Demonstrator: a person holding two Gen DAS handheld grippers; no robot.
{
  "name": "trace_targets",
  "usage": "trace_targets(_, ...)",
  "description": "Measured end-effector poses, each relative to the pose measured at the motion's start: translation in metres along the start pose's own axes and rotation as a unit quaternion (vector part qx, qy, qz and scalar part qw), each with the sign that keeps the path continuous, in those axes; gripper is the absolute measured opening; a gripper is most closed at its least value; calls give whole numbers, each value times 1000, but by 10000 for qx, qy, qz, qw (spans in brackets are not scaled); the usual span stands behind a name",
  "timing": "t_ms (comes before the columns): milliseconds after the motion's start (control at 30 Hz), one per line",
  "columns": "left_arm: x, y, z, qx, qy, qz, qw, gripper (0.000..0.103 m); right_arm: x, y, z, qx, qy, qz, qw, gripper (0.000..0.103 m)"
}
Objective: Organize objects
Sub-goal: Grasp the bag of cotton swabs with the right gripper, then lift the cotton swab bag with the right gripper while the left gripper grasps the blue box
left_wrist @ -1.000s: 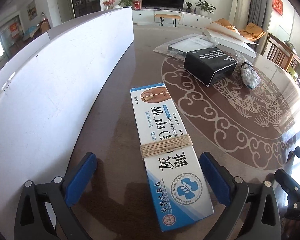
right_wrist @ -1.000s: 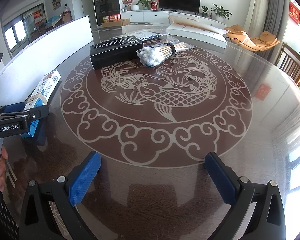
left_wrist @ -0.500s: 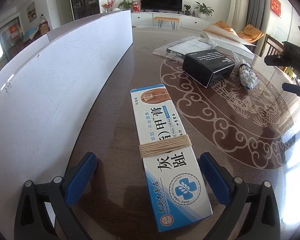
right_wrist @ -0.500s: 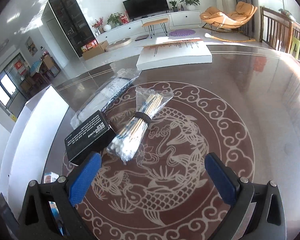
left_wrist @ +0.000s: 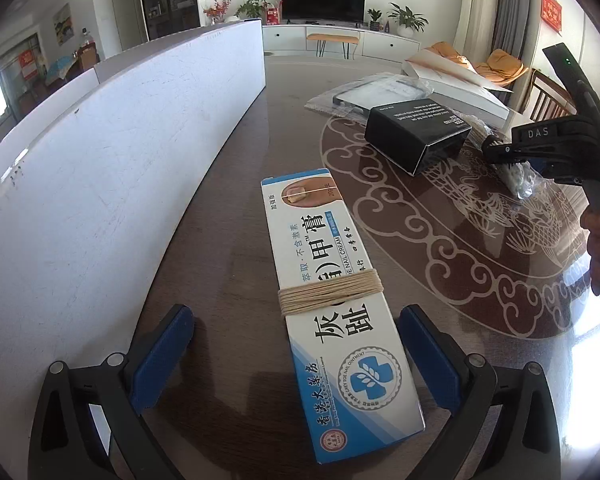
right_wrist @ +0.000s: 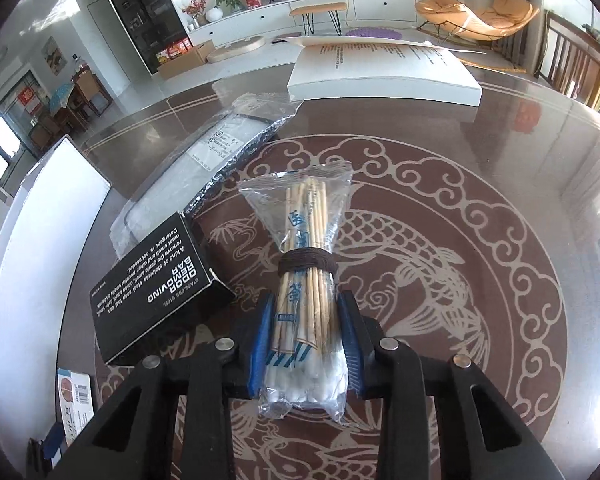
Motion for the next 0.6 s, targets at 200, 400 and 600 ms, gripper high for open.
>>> trace_targets(200,0,0,0,0,0,0,10000,103,49,-83,-17,1080,-77,-355,9935,33)
trace_targets(400,0,0,0,1,-1,-1,10000,103,89,-157,-38,1568,-46,-851,9840,47)
trace_targets(600,0,0,0,0,-1,-1,10000,103,87,-159,-48,1260,-106,-699,9895,94)
Point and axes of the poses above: each gripper's, at about its wrist camera, not at the fingertips, and x roughly against the way its jaws point, z to its left, y to its top, the point moved 5 cm from there along -x, roughly the way its jaws point, and after that the axes turned 13 degrees about -x, right-handed, at the moved point
